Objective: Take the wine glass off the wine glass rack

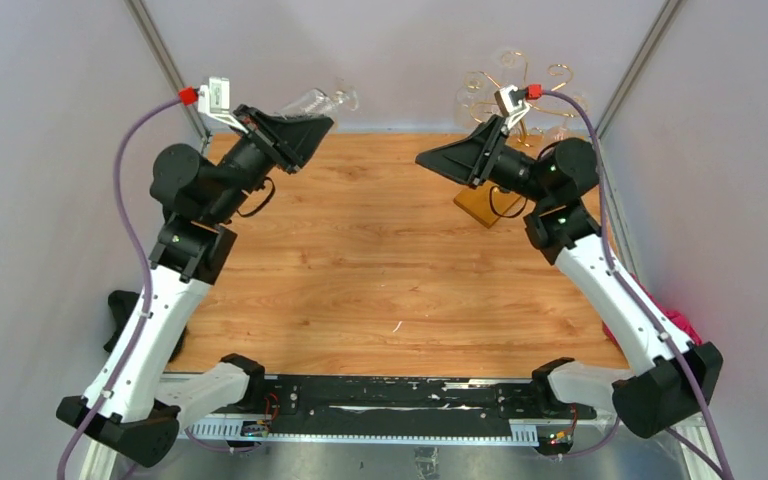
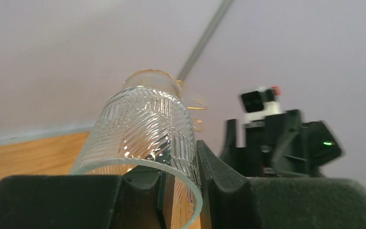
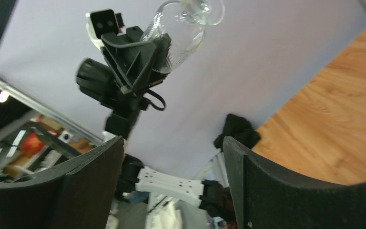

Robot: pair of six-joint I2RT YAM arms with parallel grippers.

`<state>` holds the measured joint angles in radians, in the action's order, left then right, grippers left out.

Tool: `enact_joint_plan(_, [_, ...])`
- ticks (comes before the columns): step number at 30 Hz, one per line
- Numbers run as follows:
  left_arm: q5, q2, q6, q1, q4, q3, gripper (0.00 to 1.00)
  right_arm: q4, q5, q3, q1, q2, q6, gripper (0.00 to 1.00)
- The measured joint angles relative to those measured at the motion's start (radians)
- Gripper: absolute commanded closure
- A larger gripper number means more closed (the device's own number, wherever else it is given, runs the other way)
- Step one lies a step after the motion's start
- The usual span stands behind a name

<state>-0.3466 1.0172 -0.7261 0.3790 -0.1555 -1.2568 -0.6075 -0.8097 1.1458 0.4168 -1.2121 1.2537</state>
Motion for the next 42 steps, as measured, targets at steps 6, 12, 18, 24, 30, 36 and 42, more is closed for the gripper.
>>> enact_joint_plan(6, [0.272,0.102,0.24,-0.001,0.487,-0.265,1.0,0.454,0.053,0.171,0.0,0.09,-0.317,0.19])
enact_joint_plan(12, [0.456,0.264,0.354,-0.01,0.797,-0.431,1.0,0.697,0.101,0.243,0.0,0.121,-0.497,0.15])
enact_joint_plan(18, [0.5,0.366,0.4,-0.111,0.966,-0.49,1.0,0.887,0.171,0.27,0.0,0.101,-0.625,0.11])
enact_joint_plan(24, [0.45,0.466,0.414,-0.256,1.012,-0.479,1.0,0.991,0.232,0.286,0.0,0.087,-0.703,0.1])
enact_joint_plan(30, [0.367,0.648,0.447,-0.336,1.019,-0.467,1.0,1.029,0.261,0.286,0.0,0.078,-0.732,0.08])
enact_joint_plan(36, [0.273,0.81,0.494,-0.383,1.03,-0.468,1.0,1.035,0.266,0.286,0.0,0.062,-0.745,0.07])
enact_joint_plan(42, [0.258,0.908,0.528,-0.438,1.089,-0.538,1.0,1.035,0.27,0.286,0.0,0.048,-0.747,0.07])
